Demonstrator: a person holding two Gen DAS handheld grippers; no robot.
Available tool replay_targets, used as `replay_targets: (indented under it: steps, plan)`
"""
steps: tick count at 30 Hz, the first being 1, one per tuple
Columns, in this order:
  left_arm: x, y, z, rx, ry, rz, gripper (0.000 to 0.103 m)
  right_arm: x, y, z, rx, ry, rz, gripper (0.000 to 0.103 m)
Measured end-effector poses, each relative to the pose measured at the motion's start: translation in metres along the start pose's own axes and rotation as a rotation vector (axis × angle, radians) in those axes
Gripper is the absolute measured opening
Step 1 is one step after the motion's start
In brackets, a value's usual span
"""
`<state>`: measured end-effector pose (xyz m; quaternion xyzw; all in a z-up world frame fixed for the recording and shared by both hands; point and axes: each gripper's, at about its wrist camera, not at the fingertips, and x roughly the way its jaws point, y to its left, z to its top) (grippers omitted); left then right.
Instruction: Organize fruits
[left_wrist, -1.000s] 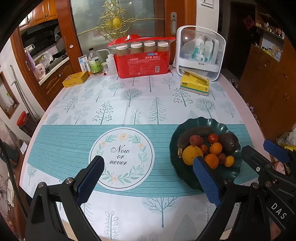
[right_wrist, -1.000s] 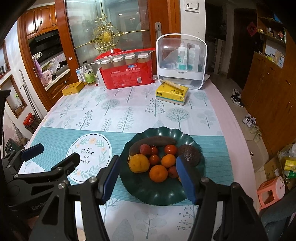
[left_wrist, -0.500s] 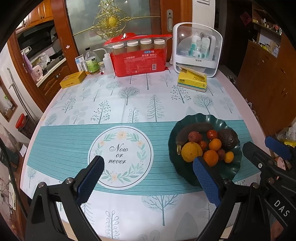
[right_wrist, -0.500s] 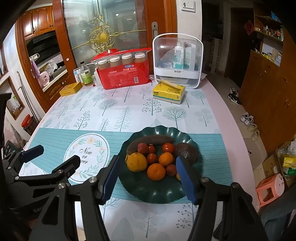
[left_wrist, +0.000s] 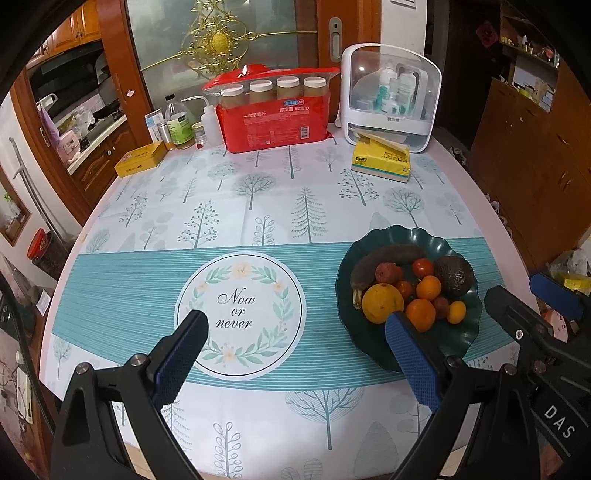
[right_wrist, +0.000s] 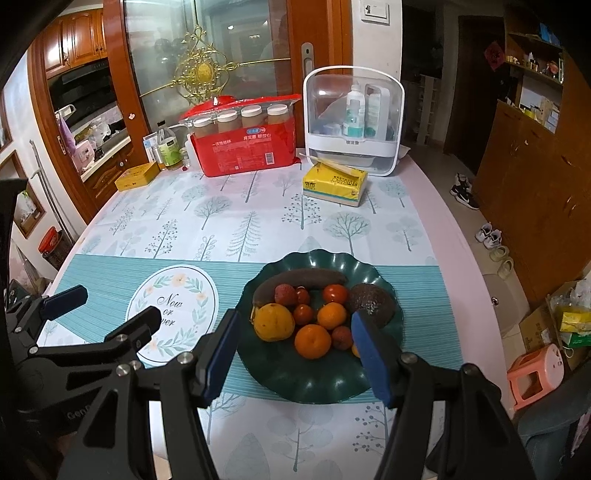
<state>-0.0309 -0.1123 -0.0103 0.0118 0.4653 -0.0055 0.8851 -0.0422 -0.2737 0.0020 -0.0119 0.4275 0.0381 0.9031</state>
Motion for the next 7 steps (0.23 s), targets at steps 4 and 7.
replay_targets:
  steps: [4,7]
  plan:
    - [0.0019,0.0007,0.0005,0.010,-0.001,-0.010,0.096,-0.0003,0.0013,-0.0010,0.011,0.005,-0.012,0.063]
    - [0.0036,0.0015,0.0010,0.013,0.004,-0.020,0.096,0.0002,0.0030,-0.0013,0.018,0.011,-0.020,0.063]
